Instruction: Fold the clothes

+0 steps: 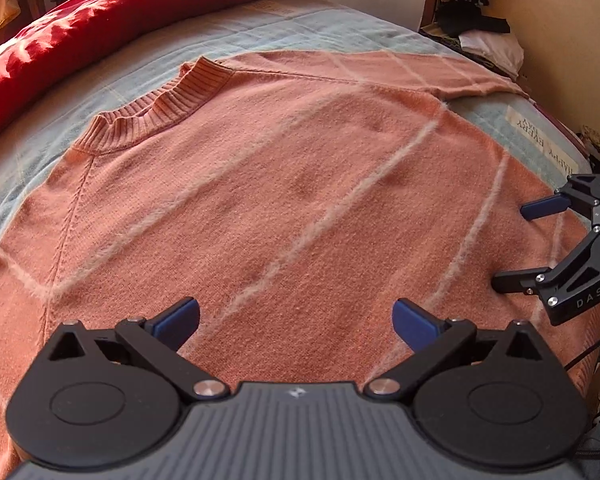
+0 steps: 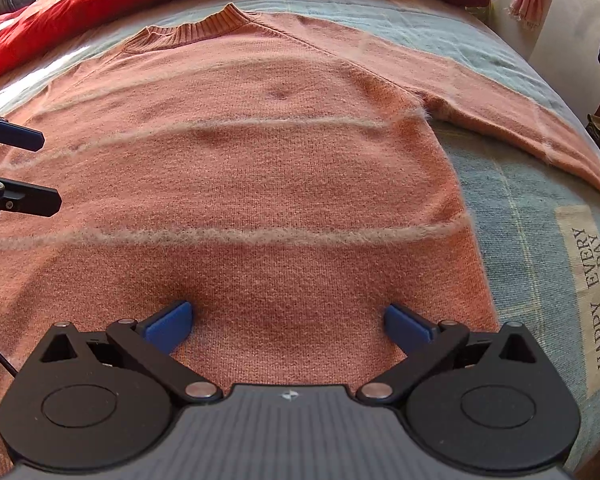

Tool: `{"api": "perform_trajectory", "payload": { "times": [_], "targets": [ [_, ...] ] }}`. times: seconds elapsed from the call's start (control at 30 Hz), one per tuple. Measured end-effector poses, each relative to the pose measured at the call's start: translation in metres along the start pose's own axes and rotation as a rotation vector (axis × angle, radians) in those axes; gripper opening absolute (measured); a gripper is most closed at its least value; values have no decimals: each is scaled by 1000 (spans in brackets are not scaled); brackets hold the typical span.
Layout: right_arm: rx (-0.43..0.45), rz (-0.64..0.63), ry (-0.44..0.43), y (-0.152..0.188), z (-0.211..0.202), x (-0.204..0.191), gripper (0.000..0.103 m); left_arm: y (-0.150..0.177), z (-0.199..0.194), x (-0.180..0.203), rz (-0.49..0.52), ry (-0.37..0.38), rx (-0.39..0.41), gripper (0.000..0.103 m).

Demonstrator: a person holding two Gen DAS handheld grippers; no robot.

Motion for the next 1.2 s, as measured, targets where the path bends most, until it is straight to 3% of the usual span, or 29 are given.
{"api": "perform_trajectory", "payload": {
  "times": [0.47,1.2],
  "targets": [
    [28,5,-7,-4,3,0,103,-2,11,-3,5,20,-26,102],
    [2,-17,-25,-8,5,-1,103,-25,8,10,3,59,44,102]
  ]
}}
Point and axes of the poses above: each gripper's, at about its wrist camera, not at the fingertips, and z roughly the way its jaws point, x to its right, y to its underside, the point moved 6 cm from there along z, roughly the way its jaws point, and after that the axes turned 5 degrees about -x, right-handed, at the moved point
